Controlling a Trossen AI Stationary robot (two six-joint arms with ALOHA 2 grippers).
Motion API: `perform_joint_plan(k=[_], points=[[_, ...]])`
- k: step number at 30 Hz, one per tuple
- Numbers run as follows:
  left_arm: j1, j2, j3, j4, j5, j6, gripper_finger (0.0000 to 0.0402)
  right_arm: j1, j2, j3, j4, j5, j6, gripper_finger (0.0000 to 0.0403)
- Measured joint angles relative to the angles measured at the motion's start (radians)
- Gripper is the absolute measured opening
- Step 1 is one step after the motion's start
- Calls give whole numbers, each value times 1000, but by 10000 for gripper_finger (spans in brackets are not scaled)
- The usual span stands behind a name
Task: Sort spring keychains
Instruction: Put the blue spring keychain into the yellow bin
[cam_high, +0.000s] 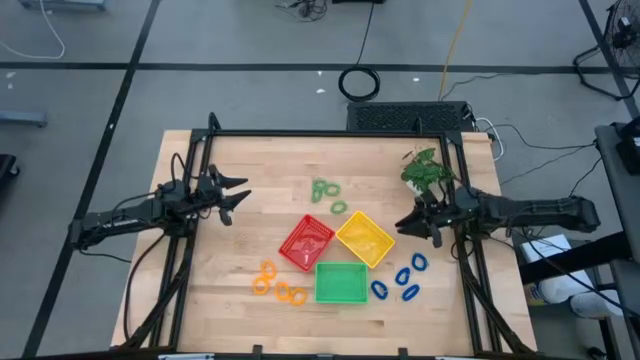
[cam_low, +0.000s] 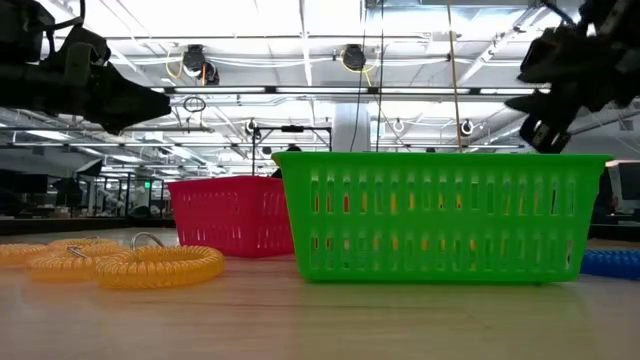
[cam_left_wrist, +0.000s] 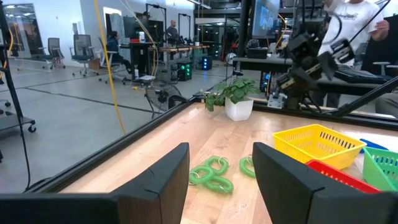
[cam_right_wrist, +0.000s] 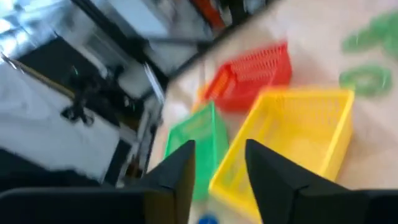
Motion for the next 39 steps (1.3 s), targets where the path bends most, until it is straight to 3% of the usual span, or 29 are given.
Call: perform_joint_plan(k=[4,10,16,22,39], points=[[0,0,0,0,0,0,184,61,147,164,-342,26,46,158],[0,0,0,0,0,0,184,177,407,339,-723,27,192,152],[0,0,0,0,0,0,184,304,622,335,-808,27,309,149],[0,0,0,0,0,0,184,355,766,335,-758,85,352,149],[0,0,0,0,0,0,184,365,927,339,-776,269,387,148]])
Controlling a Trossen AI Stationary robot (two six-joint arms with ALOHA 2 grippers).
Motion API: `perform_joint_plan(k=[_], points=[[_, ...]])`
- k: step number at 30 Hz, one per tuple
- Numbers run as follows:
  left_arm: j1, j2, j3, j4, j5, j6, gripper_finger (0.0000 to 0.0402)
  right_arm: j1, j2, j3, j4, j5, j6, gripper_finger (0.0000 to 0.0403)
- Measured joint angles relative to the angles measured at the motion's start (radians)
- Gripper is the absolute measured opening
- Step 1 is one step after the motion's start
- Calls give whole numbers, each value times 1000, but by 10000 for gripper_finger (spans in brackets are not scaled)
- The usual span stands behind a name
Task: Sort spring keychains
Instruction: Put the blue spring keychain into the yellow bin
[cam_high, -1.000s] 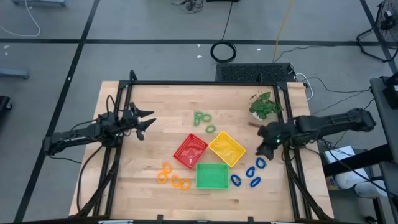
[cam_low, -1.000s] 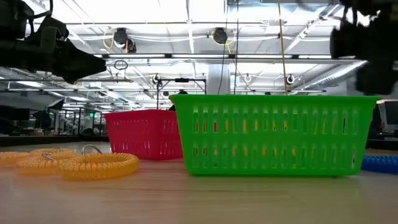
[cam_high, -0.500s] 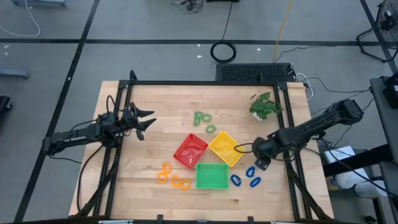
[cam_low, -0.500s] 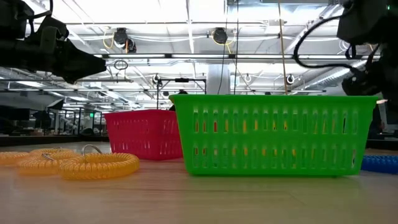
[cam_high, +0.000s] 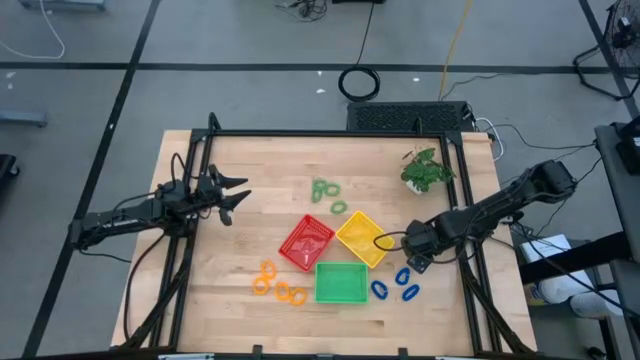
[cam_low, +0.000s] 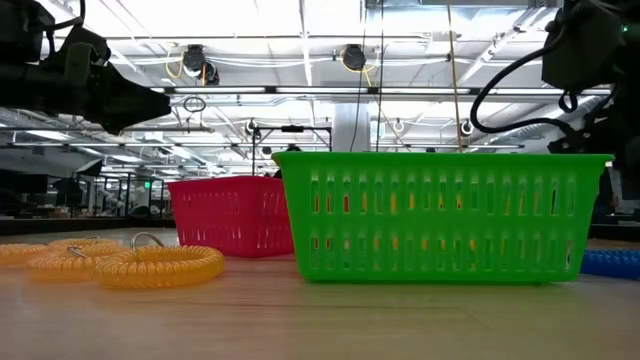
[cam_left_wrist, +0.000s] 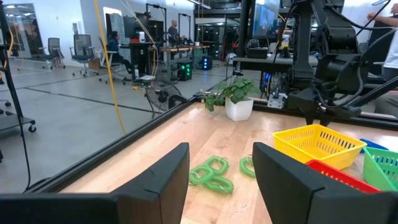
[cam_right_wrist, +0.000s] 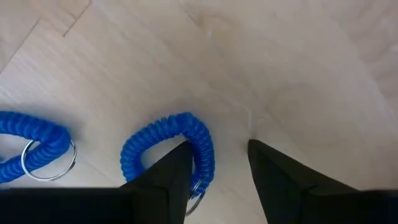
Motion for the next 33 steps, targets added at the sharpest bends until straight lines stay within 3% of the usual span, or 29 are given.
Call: perform_joint_plan(k=[25,33], points=[[0,0,0,0,0,0,184,-1,2,-3,25,149,76,148],[0,0,0,0,0,0,184,-2,2,-3,34,152,72,122]])
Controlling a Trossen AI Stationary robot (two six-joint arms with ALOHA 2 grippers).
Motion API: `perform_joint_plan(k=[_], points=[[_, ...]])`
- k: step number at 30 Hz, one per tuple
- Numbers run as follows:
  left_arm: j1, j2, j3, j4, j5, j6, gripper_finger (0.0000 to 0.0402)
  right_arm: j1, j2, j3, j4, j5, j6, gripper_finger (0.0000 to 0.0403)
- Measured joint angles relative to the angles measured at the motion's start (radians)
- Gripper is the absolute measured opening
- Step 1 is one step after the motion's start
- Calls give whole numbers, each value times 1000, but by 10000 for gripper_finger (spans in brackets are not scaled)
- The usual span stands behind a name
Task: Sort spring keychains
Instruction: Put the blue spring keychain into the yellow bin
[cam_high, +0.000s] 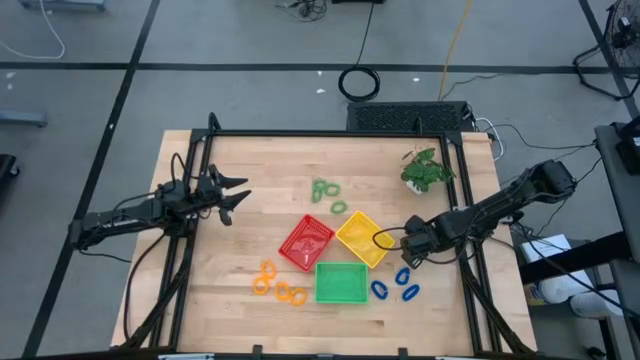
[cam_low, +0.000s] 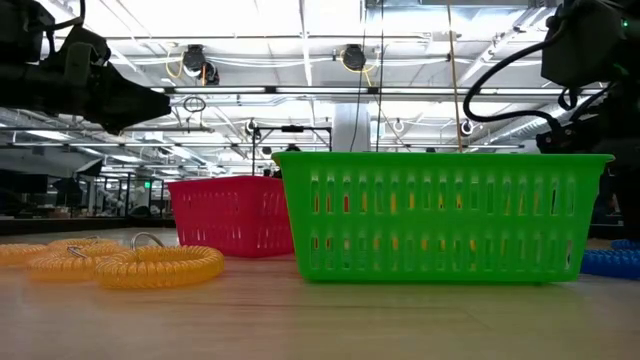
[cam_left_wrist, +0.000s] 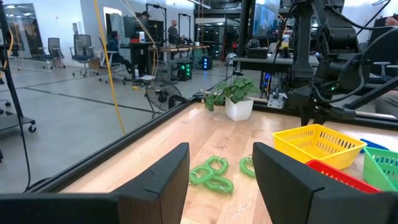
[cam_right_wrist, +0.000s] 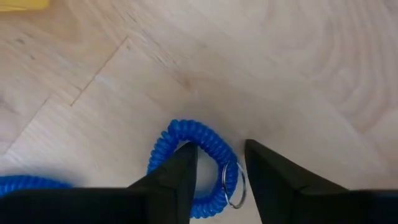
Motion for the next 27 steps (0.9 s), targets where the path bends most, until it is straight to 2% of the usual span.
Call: perform_joint_plan(k=[12,27], points=[[0,0,0,0,0,0,184,0,0,0,2,2,-22,76],[0,0,0,0,0,0,184,-1,0,0,6,4,-25,52]])
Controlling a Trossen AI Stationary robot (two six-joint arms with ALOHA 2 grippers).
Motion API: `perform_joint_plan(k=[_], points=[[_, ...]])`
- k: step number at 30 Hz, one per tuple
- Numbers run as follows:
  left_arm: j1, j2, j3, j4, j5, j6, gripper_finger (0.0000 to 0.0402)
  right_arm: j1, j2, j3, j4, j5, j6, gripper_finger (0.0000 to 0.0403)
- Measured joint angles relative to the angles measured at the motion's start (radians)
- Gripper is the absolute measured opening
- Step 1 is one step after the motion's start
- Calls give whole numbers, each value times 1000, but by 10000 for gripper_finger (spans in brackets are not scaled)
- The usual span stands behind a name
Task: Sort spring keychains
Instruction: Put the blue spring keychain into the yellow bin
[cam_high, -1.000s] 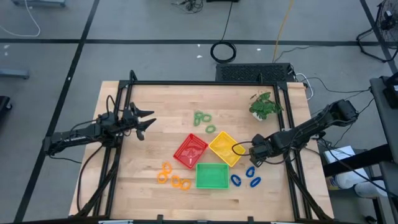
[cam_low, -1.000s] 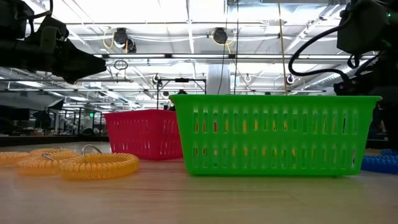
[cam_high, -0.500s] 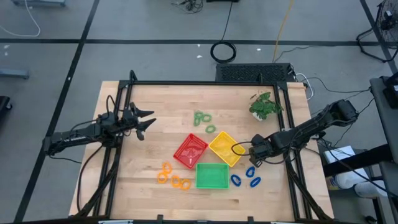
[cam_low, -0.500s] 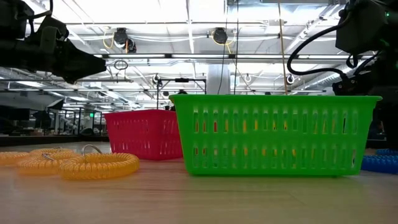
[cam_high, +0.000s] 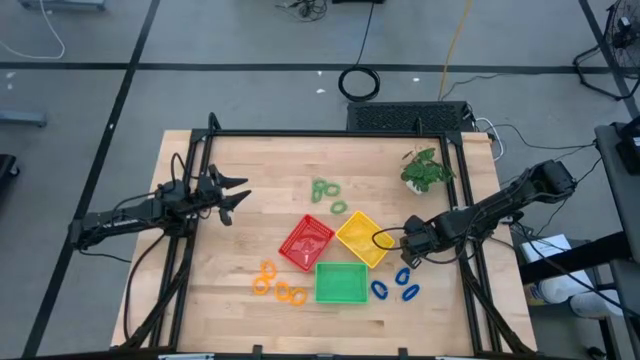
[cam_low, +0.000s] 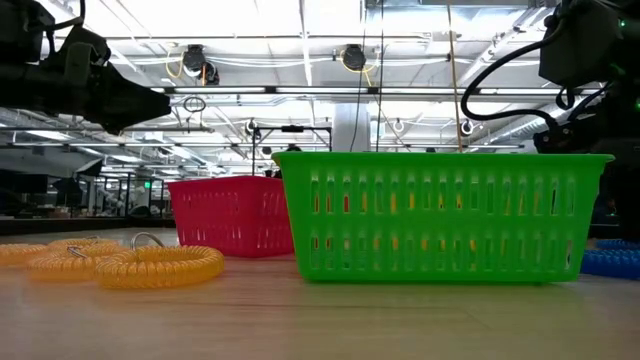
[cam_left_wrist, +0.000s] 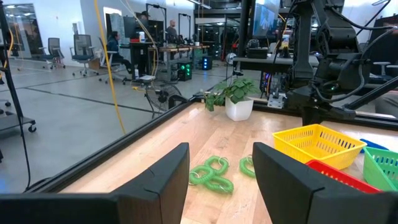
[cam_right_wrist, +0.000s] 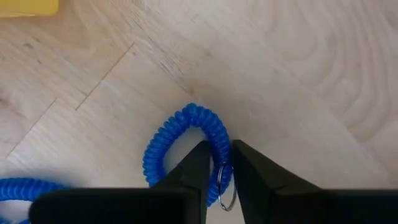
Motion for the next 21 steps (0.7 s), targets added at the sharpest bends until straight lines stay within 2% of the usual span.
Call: perform_joint_plan(k=[13,21], points=[[0,0,0,0,0,0,184,0,0,0,9,0,-23,31],[0,0,0,0,0,0,184,0,0,0,11,-1,-24,31]])
